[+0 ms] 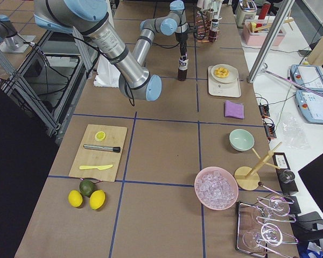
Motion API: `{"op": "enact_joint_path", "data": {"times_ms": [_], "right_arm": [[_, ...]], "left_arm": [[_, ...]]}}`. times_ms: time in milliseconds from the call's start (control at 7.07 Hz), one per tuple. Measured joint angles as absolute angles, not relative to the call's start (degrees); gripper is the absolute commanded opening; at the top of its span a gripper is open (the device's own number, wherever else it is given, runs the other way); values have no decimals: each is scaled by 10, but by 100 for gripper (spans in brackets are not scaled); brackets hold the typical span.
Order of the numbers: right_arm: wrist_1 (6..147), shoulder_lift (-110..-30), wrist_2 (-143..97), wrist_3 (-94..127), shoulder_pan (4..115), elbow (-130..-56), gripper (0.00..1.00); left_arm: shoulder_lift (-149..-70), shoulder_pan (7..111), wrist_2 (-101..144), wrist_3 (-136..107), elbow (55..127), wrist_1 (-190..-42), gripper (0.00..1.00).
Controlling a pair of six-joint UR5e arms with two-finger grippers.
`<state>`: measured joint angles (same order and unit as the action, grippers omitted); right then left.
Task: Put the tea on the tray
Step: 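Lift the bottle with the right gripper and move it onto the white tray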
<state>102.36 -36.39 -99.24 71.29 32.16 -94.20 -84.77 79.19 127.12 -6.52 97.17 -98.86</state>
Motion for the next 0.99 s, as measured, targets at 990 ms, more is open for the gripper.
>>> {"op": "enact_joint_path", "data": {"times_ms": [990], "right_arm": [[1015, -366, -1001, 712, 325, -943, 65]], "left_arm": [[-853, 792, 1271, -68, 971, -989, 100]]}}
